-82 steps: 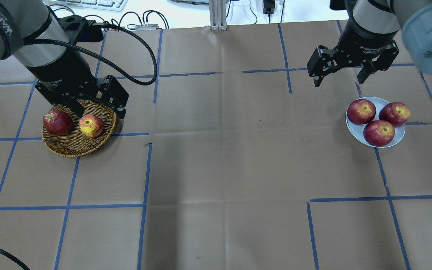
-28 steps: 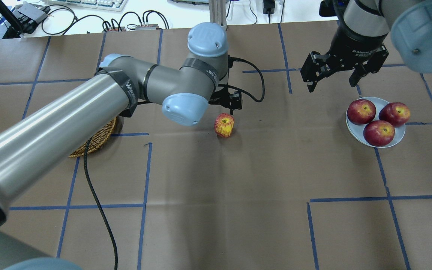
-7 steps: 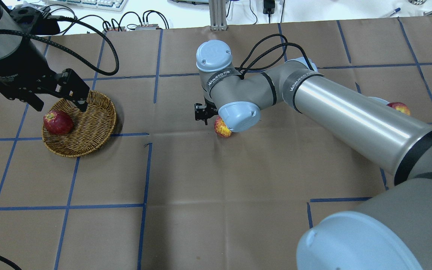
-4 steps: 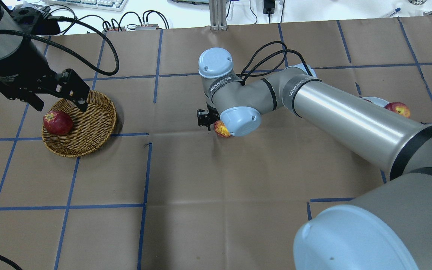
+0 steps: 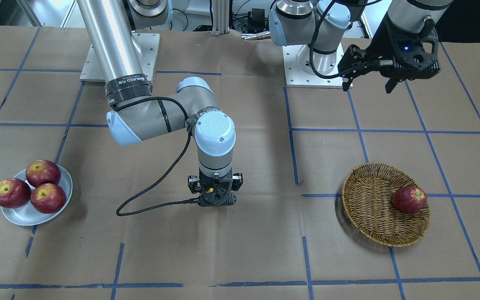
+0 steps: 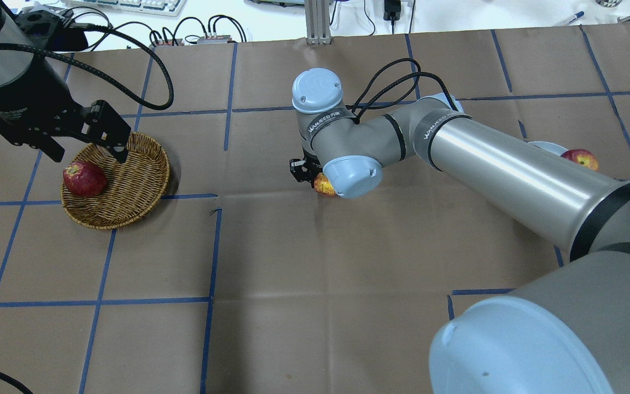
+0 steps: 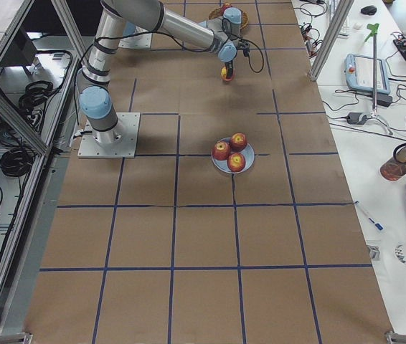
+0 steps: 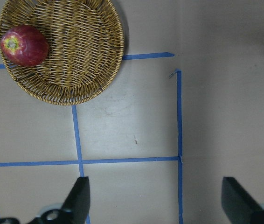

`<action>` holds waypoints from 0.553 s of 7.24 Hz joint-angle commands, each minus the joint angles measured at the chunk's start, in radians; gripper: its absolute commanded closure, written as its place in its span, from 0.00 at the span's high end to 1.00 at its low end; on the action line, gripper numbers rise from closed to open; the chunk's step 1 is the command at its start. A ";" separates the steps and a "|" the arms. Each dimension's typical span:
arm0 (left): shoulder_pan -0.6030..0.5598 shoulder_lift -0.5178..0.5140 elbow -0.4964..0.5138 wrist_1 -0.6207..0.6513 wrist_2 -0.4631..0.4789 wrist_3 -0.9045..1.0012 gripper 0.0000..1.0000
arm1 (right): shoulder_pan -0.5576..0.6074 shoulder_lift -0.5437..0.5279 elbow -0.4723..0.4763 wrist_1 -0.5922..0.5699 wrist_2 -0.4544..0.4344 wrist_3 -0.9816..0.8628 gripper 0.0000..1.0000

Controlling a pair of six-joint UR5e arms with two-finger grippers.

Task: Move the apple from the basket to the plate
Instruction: 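Carry the apple with the right gripper over the white plate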

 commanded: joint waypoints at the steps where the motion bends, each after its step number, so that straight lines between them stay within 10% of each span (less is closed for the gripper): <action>1: -0.002 0.000 0.000 -0.001 -0.001 0.000 0.99 | -0.027 -0.074 -0.008 0.019 -0.001 -0.022 0.44; 4: -0.005 0.000 0.000 0.001 -0.004 -0.002 0.99 | -0.225 -0.256 0.022 0.222 0.004 -0.276 0.44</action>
